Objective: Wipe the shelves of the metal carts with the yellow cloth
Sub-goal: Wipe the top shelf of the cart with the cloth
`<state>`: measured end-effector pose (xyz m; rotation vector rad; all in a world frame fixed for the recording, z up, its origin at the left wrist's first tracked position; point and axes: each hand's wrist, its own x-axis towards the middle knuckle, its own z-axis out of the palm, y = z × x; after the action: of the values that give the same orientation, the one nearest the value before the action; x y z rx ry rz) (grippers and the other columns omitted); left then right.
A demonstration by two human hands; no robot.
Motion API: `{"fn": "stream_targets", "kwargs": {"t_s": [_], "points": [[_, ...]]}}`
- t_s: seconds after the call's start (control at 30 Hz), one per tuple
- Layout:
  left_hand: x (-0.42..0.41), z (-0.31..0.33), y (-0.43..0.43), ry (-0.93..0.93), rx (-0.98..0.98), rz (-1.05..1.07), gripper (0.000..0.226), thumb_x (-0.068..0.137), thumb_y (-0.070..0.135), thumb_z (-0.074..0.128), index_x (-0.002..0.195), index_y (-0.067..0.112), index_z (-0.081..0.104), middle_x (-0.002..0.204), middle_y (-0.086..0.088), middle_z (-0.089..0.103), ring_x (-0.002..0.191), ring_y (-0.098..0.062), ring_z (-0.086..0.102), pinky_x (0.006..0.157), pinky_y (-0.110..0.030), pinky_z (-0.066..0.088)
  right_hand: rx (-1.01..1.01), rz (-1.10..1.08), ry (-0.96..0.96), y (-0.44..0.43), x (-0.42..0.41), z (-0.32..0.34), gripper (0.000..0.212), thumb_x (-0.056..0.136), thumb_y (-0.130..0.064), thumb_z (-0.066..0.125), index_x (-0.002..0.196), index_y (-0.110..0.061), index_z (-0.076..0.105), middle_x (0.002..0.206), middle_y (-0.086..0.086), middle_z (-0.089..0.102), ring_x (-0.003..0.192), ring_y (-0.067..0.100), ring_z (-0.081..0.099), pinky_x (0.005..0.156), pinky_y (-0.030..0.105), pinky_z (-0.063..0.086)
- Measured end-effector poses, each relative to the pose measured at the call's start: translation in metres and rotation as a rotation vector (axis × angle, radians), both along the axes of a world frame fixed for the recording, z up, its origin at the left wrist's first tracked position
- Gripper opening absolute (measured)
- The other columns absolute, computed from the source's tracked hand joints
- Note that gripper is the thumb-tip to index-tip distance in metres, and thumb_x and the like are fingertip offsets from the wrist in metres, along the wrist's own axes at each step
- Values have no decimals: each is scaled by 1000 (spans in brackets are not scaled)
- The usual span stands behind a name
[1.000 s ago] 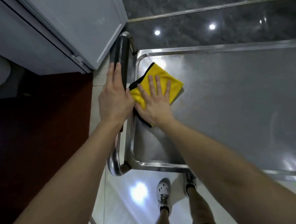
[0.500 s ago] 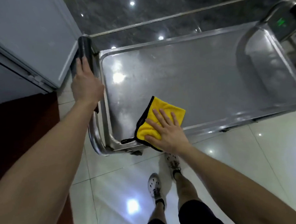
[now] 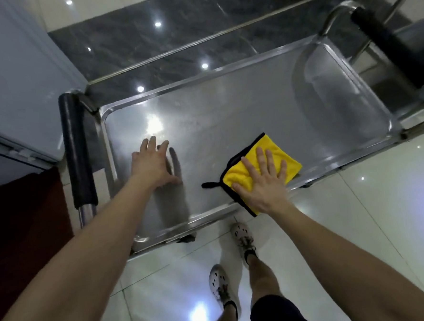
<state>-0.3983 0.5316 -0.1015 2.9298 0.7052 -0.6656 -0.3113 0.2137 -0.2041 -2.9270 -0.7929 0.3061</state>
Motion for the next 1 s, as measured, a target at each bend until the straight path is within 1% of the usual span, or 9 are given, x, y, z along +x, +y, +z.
{"fn": "stream_targets", "kwargs": {"t_s": [0.07, 0.17, 0.37, 0.47, 0.53, 0.7, 0.83, 0.87, 1.0], "points": [[32, -10, -9, 103, -70, 76, 160, 50, 67, 102, 171, 40, 0, 180, -10, -7, 166, -42, -2, 122, -71, 30, 36, -9, -34, 1, 9, -7, 90, 91, -93, 28, 168, -48, 13, 179, -1, -16, 164, 26, -19, 125, 72, -2], [58, -14, -1, 232, -129, 162, 179, 38, 64, 107, 165, 51, -19, 177, -4, -25, 164, -46, -14, 118, -81, 29, 69, -60, -69, 4, 46, -13, 90, 90, -94, 32, 167, -48, 20, 179, 0, -10, 165, 27, -14, 125, 73, -1], [56, -23, 4, 169, -92, 124, 180, 32, 76, 100, 163, 54, -21, 178, -1, -22, 166, -44, -8, 119, -76, 35, 77, -205, -64, 49, 193, -13, 92, 89, -93, 27, 167, -43, 25, 180, 7, 2, 165, 32, -5, 122, 77, 0], [54, -28, 3, 133, -37, 114, 179, 34, 82, 97, 163, 53, -24, 180, -2, -20, 167, -43, -5, 120, -72, 38, 80, -269, -35, 114, 258, -11, 99, 87, -96, 17, 168, -40, 21, 179, 14, 0, 164, 39, -7, 119, 79, -3], [55, -31, 4, 115, -43, 129, 177, 37, 80, 97, 163, 54, -25, 180, -1, -22, 167, -42, -8, 123, -71, 34, 92, -205, -22, 171, 273, -10, 100, 87, -95, 16, 169, -38, 20, 178, 16, 0, 163, 42, -8, 118, 79, -5], [53, -31, 12, 117, -64, 148, 177, 36, 80, 97, 162, 56, -25, 180, 0, -22, 167, -40, -8, 124, -71, 32, 126, 239, -67, 256, 209, -11, 93, 91, -89, 23, 169, -37, 21, 179, 15, -1, 163, 43, -6, 119, 79, -3], [51, -24, 15, 143, -75, 158, 170, 32, 80, 97, 170, 45, 4, 181, 0, -21, 168, -38, -6, 122, -71, 34, 204, 536, -94, 216, 136, -13, 82, 97, -84, 34, 165, -38, 37, 178, 11, 10, 165, 39, 1, 120, 77, 3], [53, -22, 14, 150, -80, 162, 171, 31, 79, 97, 170, 45, 4, 181, 0, -20, 168, -38, -6, 122, -71, 34, 241, 568, -91, 197, 120, -13, 80, 98, -82, 37, 164, -37, 39, 178, 11, 12, 165, 39, 2, 120, 77, 5], [56, -12, 9, 177, -93, 174, 176, 37, 76, 99, 164, 56, -21, 180, 0, -23, 167, -39, -10, 122, -71, 35, 248, 698, -96, 113, 73, -18, 80, 99, -82, 37, 166, -38, 34, 179, 10, 5, 165, 38, -1, 119, 79, 8]]}}
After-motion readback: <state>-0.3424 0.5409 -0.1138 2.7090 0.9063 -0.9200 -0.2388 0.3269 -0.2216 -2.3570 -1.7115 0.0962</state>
